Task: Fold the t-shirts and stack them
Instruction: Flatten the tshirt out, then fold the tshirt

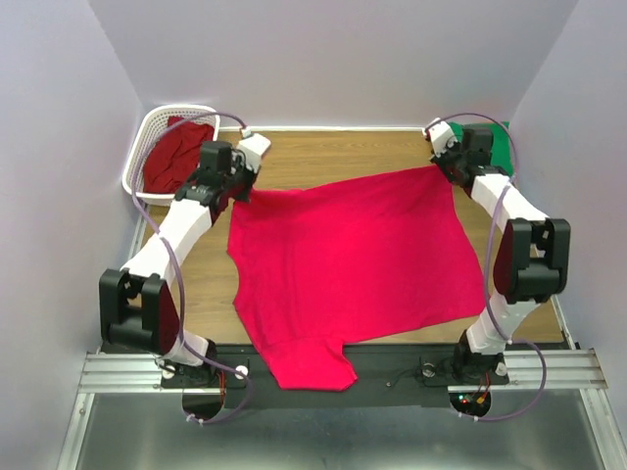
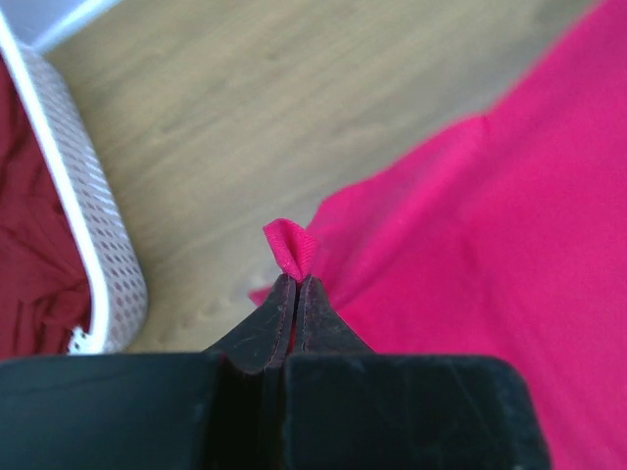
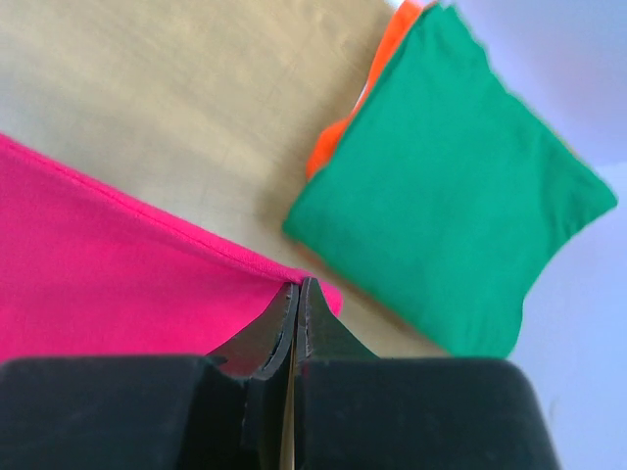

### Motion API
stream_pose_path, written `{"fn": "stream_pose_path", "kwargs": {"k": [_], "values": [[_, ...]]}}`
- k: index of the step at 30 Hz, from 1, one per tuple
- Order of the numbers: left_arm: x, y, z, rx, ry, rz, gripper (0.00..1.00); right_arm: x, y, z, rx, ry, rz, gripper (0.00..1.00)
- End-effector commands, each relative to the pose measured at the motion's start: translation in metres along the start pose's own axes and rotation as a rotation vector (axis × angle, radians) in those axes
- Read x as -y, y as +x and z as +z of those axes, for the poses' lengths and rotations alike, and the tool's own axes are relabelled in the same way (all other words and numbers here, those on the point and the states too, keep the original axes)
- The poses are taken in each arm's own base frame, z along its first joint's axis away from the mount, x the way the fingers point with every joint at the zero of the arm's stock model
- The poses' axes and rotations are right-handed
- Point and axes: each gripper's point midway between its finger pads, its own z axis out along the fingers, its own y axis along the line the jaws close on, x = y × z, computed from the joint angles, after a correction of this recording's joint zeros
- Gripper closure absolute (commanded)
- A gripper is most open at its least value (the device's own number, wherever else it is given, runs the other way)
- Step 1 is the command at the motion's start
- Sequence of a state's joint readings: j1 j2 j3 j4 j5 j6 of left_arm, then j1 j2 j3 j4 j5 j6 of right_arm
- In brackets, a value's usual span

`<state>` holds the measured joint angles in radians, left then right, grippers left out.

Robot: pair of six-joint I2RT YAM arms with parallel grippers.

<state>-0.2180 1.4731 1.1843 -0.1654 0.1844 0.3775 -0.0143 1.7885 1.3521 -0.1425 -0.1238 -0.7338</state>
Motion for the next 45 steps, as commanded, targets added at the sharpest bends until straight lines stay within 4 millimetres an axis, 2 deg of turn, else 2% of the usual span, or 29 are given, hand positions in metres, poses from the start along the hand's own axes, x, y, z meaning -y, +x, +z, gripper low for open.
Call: {"fn": "stream_pose_path", "kwargs": {"k": [1, 2, 3, 4, 5, 8, 11, 14, 17, 26, 28, 33, 36, 41, 45], "values": [[0.044, 0.039, -0.029, -0.104, 0.116, 0.104, 1.0, -0.003, 0.005, -0.026, 0.028, -0.047, -0.089, 0.99], [0.053, 0.045, -0.034, -0.115, 0.137, 0.117, 1.0, -0.009, 0.016, -0.03, 0.012, -0.056, -0.098, 1.0], [0.064, 0.062, -0.039, -0.158, 0.17, 0.126, 1.0, -0.014, 0.023, -0.032, 0.001, -0.072, -0.122, 0.99], [0.07, 0.062, -0.046, -0.154, 0.186, 0.134, 1.0, -0.018, 0.028, -0.033, -0.006, -0.081, -0.133, 0.99], [0.087, 0.079, -0.051, -0.194, 0.239, 0.155, 1.0, -0.028, 0.042, -0.034, -0.032, -0.103, -0.139, 0.99], [0.107, 0.095, -0.064, -0.231, 0.299, 0.199, 1.0, -0.041, 0.064, -0.035, -0.069, -0.135, -0.158, 0.99], [0.119, 0.122, -0.071, -0.297, 0.339, 0.248, 1.0, -0.044, 0.079, -0.034, -0.099, -0.146, -0.158, 0.99], [0.121, 0.136, -0.07, -0.352, 0.351, 0.254, 1.0, -0.044, 0.084, -0.031, -0.11, -0.152, -0.157, 0.99], [0.124, 0.141, -0.069, -0.379, 0.373, 0.256, 1.0, -0.045, 0.084, -0.03, -0.11, -0.154, -0.166, 0.99], [0.133, 0.115, -0.084, -0.322, 0.436, 0.246, 1.0, -0.029, 0.07, -0.046, -0.085, -0.116, -0.196, 1.0], [0.136, 0.115, -0.089, -0.329, 0.457, 0.249, 1.0, -0.028, 0.07, -0.048, -0.085, -0.119, -0.208, 0.99], [0.136, 0.128, -0.095, -0.361, 0.464, 0.268, 1.0, -0.036, 0.087, -0.057, -0.112, -0.141, -0.238, 0.99], [0.142, 0.133, -0.096, -0.37, 0.49, 0.275, 1.0, -0.052, 0.106, -0.059, -0.145, -0.182, -0.26, 0.99], [0.152, 0.146, -0.09, -0.397, 0.511, 0.284, 1.0, -0.07, 0.128, -0.054, -0.185, -0.235, -0.27, 0.99], [0.154, 0.161, -0.088, -0.454, 0.537, 0.296, 1.0, -0.081, 0.142, -0.06, -0.214, -0.258, -0.292, 0.99]]}}
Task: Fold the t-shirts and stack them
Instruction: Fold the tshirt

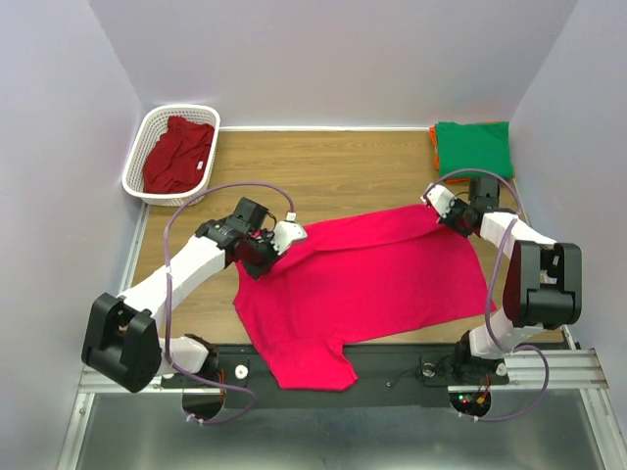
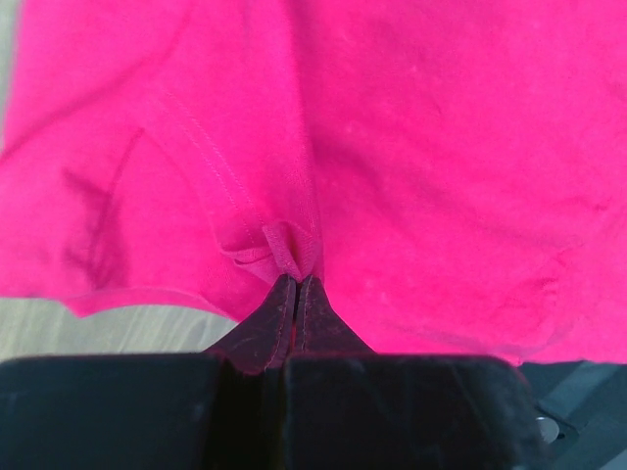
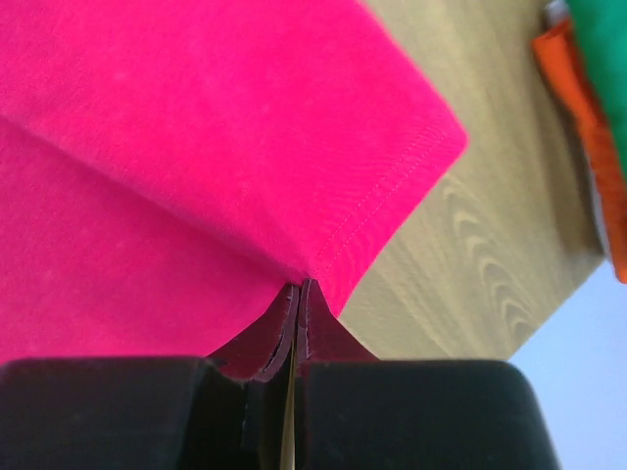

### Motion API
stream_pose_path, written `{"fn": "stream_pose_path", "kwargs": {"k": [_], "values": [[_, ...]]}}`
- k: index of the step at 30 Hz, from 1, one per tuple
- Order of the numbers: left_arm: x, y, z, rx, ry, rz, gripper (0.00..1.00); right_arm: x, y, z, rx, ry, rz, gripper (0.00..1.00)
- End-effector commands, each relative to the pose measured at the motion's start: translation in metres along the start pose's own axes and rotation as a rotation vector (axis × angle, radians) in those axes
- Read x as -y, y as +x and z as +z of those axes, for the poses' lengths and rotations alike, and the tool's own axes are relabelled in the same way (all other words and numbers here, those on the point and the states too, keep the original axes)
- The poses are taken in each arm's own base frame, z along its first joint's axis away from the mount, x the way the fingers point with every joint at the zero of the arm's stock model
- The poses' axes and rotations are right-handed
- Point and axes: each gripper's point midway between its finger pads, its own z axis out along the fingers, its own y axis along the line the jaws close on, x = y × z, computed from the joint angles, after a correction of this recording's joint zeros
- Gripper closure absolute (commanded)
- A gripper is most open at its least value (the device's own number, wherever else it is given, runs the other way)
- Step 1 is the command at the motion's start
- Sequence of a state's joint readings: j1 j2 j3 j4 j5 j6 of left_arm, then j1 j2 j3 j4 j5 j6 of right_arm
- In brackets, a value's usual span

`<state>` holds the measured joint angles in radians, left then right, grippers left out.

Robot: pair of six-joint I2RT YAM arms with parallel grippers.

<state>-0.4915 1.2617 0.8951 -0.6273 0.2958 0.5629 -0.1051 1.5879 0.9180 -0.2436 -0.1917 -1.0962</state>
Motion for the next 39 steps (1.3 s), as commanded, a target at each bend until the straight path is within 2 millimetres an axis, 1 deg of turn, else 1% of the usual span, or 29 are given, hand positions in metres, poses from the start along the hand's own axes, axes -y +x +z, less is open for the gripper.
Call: {"fn": "stream_pose_path", "kwargs": {"k": [1, 3, 4, 5, 6, 7, 8, 9, 10, 12, 14, 15, 16, 18, 20, 21, 23, 24, 25, 26, 27, 28, 31, 32, 34, 35, 36, 37, 39], "values": [[0.008, 0.011, 0.008, -0.045, 0.05, 0.017, 1.0, -0.005, 0.009, -0.001, -0.019, -0.005, -0.05, 0.99], [0.014, 0.013, 0.008, -0.062, 0.08, 0.045, 1.0, -0.006, 0.013, -0.001, -0.032, -0.003, -0.045, 0.99], [0.017, 0.014, 0.008, -0.074, 0.099, 0.057, 0.87, -0.007, 0.014, -0.001, -0.038, -0.003, -0.042, 0.99], [0.024, 0.018, 0.006, -0.093, 0.138, 0.06, 0.79, -0.005, 0.016, -0.002, -0.051, 0.003, -0.044, 0.99], [0.027, 0.017, 0.003, -0.093, 0.158, 0.068, 0.72, -0.004, 0.017, -0.003, -0.057, 0.004, -0.045, 0.96], [0.026, 0.009, -0.003, -0.068, 0.16, 0.087, 0.56, 0.0, 0.016, -0.006, -0.058, 0.017, -0.049, 0.9], [0.028, 0.005, -0.008, -0.054, 0.17, 0.097, 0.48, 0.002, 0.017, -0.008, -0.061, 0.019, -0.044, 0.8], [0.03, 0.003, -0.014, -0.04, 0.184, 0.095, 0.41, 0.004, 0.014, -0.011, -0.051, 0.02, -0.041, 0.75], [0.027, -0.009, -0.024, 0.003, 0.16, 0.104, 0.38, 0.017, 0.006, -0.02, -0.029, 0.052, -0.04, 0.69], [0.017, -0.019, -0.031, 0.046, 0.124, 0.094, 0.37, 0.024, -0.004, -0.028, 0.004, 0.053, -0.018, 0.65], [-0.002, -0.028, -0.038, 0.093, 0.077, 0.053, 0.37, 0.038, -0.02, -0.035, 0.045, 0.061, 0.026, 0.58], [-0.017, -0.029, -0.039, 0.106, 0.035, 0.013, 0.38, 0.04, -0.025, -0.035, 0.055, 0.051, 0.063, 0.57], [-0.023, -0.032, -0.036, 0.11, 0.014, -0.007, 0.38, 0.042, -0.028, -0.034, 0.062, 0.042, 0.087, 0.56], [-0.047, -0.032, -0.029, 0.114, -0.026, -0.075, 0.39, 0.047, -0.035, -0.026, 0.07, 0.001, 0.134, 0.57], [-0.068, -0.031, -0.02, 0.108, -0.07, -0.146, 0.41, 0.048, -0.038, -0.015, 0.06, -0.038, 0.195, 0.62], [-0.079, -0.036, -0.019, 0.124, -0.099, -0.17, 0.41, 0.048, -0.04, -0.011, 0.061, -0.049, 0.232, 0.63], [-0.096, -0.033, -0.007, 0.104, -0.145, -0.218, 0.43, 0.044, -0.04, 0.0, 0.045, -0.075, 0.251, 0.67], [-0.103, -0.03, -0.002, 0.079, -0.166, -0.228, 0.44, 0.04, -0.04, 0.011, 0.026, -0.092, 0.254, 0.69], [-0.11, -0.025, 0.01, 0.043, -0.164, -0.251, 0.46, 0.037, -0.04, 0.017, 0.017, -0.103, 0.266, 0.7], [-0.114, -0.02, 0.015, 0.021, -0.168, -0.262, 0.49, 0.033, -0.041, 0.021, 0.009, -0.115, 0.266, 0.72], [-0.117, -0.017, 0.02, 0.001, -0.165, -0.265, 0.51, 0.028, -0.037, 0.031, -0.009, -0.134, 0.273, 0.73], [-0.12, -0.012, 0.029, -0.023, -0.157, -0.275, 0.54, 0.024, -0.036, 0.036, -0.022, -0.143, 0.28, 0.73], [-0.132, -0.005, 0.041, -0.06, -0.181, -0.285, 0.57, 0.019, -0.024, 0.046, -0.067, -0.149, 0.286, 0.73], [-0.135, 0.002, 0.052, -0.087, -0.176, -0.299, 0.59, 0.015, -0.018, 0.054, -0.088, -0.162, 0.291, 0.73], [-0.152, 0.003, 0.055, -0.094, -0.199, -0.315, 0.61, 0.011, -0.009, 0.059, -0.124, -0.163, 0.295, 0.73], [-0.159, 0.01, 0.066, -0.121, -0.195, -0.328, 0.62, 0.007, -0.007, 0.062, -0.135, -0.171, 0.297, 0.73], [-0.167, 0.011, 0.069, -0.127, -0.204, -0.33, 0.63, 0.005, -0.005, 0.062, -0.14, -0.175, 0.302, 0.73], [-0.186, 0.009, 0.075, -0.129, -0.215, -0.342, 0.66, 0.002, -0.004, 0.063, -0.141, -0.184, 0.31, 0.73], [-0.199, 0.005, 0.077, -0.129, -0.204, -0.351, 0.66, -0.008, -0.004, 0.058, -0.147, -0.2, 0.301, 0.73]]}}
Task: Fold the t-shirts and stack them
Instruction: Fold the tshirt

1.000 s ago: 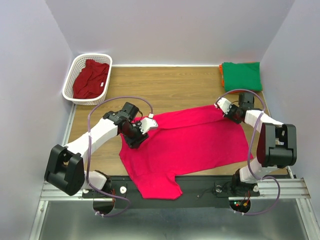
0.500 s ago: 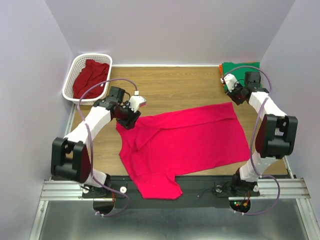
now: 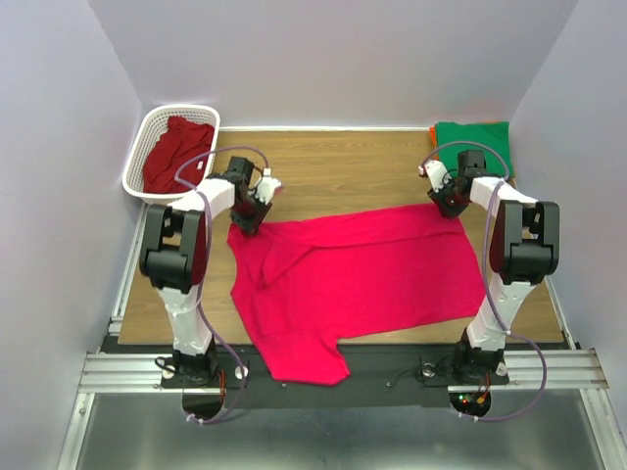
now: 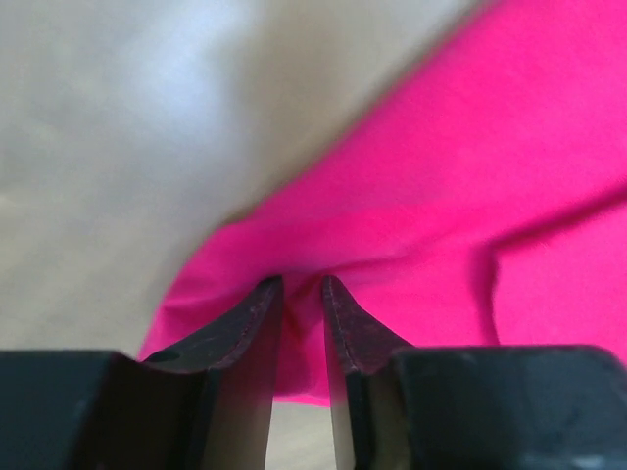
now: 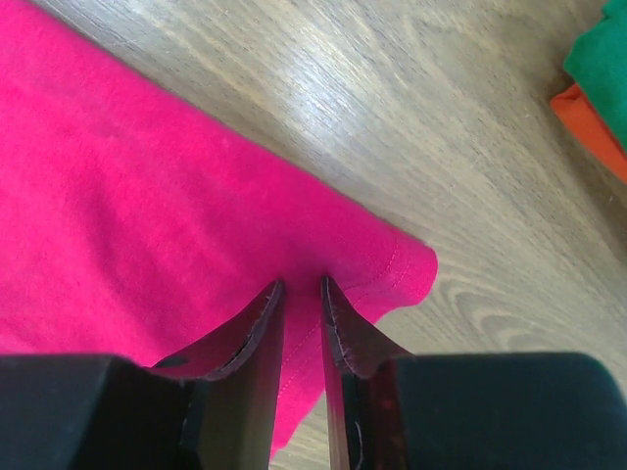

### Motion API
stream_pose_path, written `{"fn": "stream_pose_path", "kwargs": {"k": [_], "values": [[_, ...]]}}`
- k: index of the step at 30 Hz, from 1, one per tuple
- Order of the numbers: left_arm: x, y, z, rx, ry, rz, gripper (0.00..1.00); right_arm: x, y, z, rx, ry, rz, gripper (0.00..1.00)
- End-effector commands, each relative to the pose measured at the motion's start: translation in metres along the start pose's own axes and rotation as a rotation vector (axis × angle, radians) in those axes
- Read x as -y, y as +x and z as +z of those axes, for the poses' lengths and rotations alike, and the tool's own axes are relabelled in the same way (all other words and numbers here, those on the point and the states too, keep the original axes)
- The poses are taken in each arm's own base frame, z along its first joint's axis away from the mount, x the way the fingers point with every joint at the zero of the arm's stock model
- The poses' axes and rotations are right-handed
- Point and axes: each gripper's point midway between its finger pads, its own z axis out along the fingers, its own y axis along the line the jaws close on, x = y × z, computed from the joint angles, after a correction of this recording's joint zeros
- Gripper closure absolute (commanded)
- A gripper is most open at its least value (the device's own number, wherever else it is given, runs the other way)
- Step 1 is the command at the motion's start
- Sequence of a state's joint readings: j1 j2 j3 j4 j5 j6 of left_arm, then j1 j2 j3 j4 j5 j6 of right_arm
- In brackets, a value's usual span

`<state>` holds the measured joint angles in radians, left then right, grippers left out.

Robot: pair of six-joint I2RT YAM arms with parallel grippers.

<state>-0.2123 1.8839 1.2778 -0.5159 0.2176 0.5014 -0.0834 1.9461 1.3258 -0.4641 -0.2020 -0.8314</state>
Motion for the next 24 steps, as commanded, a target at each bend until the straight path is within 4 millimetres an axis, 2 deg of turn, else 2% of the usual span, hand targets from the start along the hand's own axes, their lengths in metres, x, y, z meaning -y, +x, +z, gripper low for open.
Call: {"fn": "stream_pose_path", "kwargs": {"k": [1, 2, 3, 5, 7, 8, 9, 11, 13, 15, 16, 17, 18, 19, 21, 22, 23, 24], "values": [[-0.052, -0.038, 0.006, 0.054, -0.073, -0.017, 0.66, -0.021, 0.019, 0.004, -0.069, -0.043, 0.014, 0.72], [-0.053, -0.045, 0.003, 0.065, -0.067, -0.01, 0.66, -0.022, 0.018, 0.002, -0.064, -0.041, 0.013, 0.7], [-0.046, -0.051, -0.002, 0.08, -0.019, 0.016, 0.64, -0.018, 0.015, -0.004, -0.058, -0.023, 0.014, 0.69], [-0.042, -0.07, -0.02, 0.141, 0.004, 0.043, 0.57, -0.012, 0.007, -0.012, -0.038, 0.0, 0.02, 0.67], [-0.029, -0.075, -0.034, 0.178, 0.062, 0.061, 0.52, -0.001, -0.012, -0.027, 0.016, 0.035, 0.022, 0.61], [-0.021, -0.081, -0.049, 0.219, 0.078, 0.07, 0.48, 0.003, -0.018, -0.033, 0.028, 0.045, 0.023, 0.58], [-0.016, -0.082, -0.056, 0.232, 0.089, 0.079, 0.47, 0.008, -0.029, -0.043, 0.059, 0.06, 0.018, 0.57], [-0.007, -0.083, -0.071, 0.259, 0.102, 0.086, 0.43, 0.006, -0.032, -0.053, 0.065, 0.048, 0.002, 0.57], [0.004, -0.079, -0.076, 0.258, 0.141, 0.085, 0.42, 0.0, -0.034, -0.059, 0.075, 0.024, -0.011, 0.58], [0.016, -0.062, -0.074, 0.222, 0.186, 0.066, 0.39, -0.01, -0.029, -0.066, 0.061, -0.013, -0.033, 0.59], [0.018, -0.063, -0.079, 0.234, 0.189, 0.069, 0.39, -0.014, -0.028, -0.067, 0.058, -0.027, -0.04, 0.59], [0.027, -0.048, -0.08, 0.216, 0.198, 0.064, 0.37, -0.022, -0.029, -0.07, 0.055, -0.052, -0.053, 0.6], [0.028, -0.047, -0.08, 0.213, 0.2, 0.067, 0.37, -0.025, -0.032, -0.072, 0.056, -0.057, -0.061, 0.6], [0.034, -0.033, -0.076, 0.183, 0.216, 0.063, 0.37, -0.03, -0.037, -0.074, 0.068, -0.07, -0.06, 0.6], [0.04, -0.02, -0.084, 0.169, 0.22, 0.072, 0.36, -0.047, -0.062, -0.079, 0.106, -0.097, -0.063, 0.58], [0.048, -0.006, -0.081, 0.143, 0.242, 0.066, 0.36, -0.056, -0.075, -0.081, 0.127, -0.116, -0.042, 0.56], [0.052, -0.002, -0.088, 0.152, 0.238, 0.071, 0.36, -0.076, -0.094, -0.08, 0.15, -0.149, -0.069, 0.54], [0.055, 0.006, -0.089, 0.139, 0.243, 0.066, 0.36, -0.082, -0.114, -0.083, 0.183, -0.156, -0.074, 0.54]]}}
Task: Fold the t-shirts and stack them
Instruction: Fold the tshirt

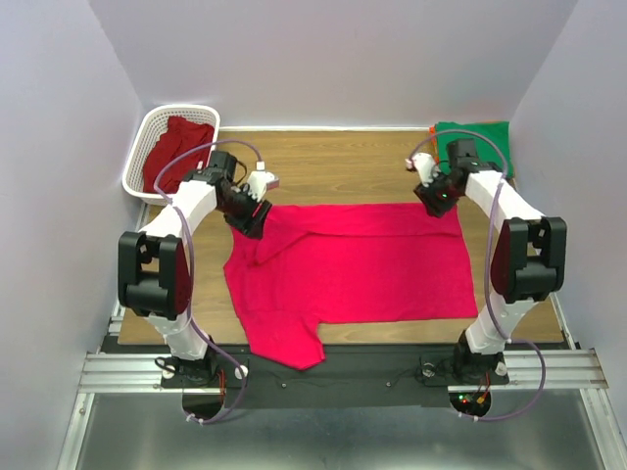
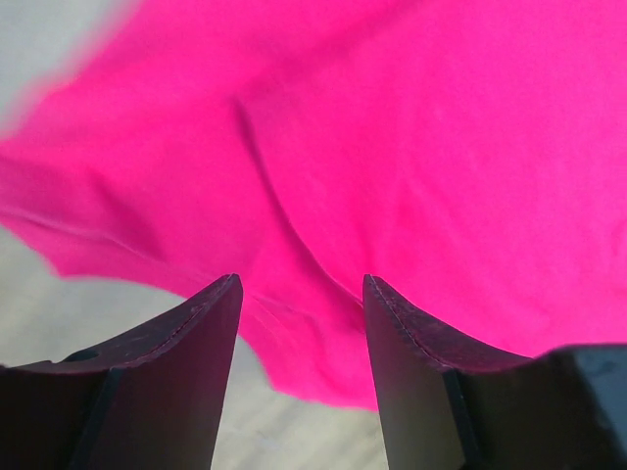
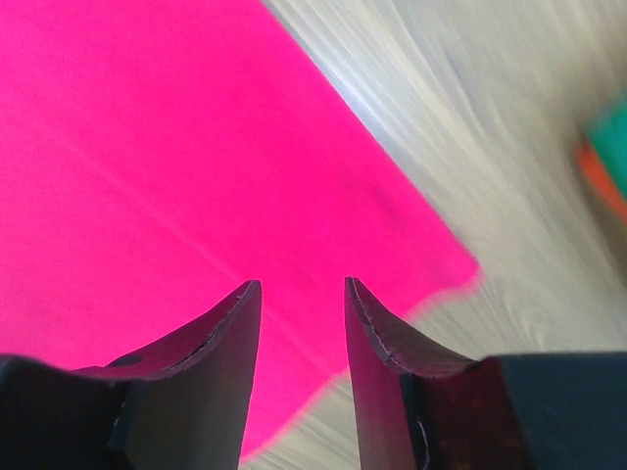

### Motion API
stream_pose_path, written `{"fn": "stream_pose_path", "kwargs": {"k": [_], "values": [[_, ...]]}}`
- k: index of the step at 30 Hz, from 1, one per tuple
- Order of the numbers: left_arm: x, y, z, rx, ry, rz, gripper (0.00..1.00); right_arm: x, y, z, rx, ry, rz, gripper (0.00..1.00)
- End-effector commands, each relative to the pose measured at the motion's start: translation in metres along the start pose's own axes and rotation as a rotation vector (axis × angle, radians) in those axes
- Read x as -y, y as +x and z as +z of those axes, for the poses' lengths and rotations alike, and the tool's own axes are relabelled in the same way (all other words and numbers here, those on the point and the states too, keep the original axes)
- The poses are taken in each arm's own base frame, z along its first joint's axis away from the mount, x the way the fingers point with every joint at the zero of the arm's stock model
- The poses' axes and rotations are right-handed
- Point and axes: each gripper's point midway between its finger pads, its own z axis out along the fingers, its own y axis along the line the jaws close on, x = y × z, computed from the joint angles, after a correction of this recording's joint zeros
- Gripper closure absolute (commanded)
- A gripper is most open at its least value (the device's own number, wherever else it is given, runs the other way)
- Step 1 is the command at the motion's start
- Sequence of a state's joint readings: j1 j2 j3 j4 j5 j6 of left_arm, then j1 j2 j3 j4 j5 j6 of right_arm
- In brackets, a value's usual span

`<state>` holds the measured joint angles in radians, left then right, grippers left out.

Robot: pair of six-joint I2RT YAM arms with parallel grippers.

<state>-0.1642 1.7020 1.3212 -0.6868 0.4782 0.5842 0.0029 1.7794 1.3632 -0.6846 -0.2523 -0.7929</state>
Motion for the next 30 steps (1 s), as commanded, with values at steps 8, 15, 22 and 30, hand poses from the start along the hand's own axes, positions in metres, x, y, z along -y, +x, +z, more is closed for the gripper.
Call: {"fn": "stream_pose_path", "kwargs": {"k": [8, 15, 22, 30], "values": [[0.048, 0.06, -0.014, -0.075, 0.092, 0.014, 0.35, -0.151, -0.221, 0.014, 0.315, -0.402, 0.112, 0.53], [0.054, 0.066, -0.009, -0.061, 0.122, 0.039, 0.37, -0.244, -0.289, 0.057, 0.355, -0.539, 0.105, 0.55], [0.055, 0.071, -0.004, -0.07, 0.13, 0.037, 0.37, -0.279, -0.3, 0.097, 0.334, -0.59, 0.145, 0.56], [0.054, 0.074, 0.002, -0.076, 0.143, 0.03, 0.39, -0.309, -0.303, 0.11, 0.322, -0.643, 0.144, 0.6]]}}
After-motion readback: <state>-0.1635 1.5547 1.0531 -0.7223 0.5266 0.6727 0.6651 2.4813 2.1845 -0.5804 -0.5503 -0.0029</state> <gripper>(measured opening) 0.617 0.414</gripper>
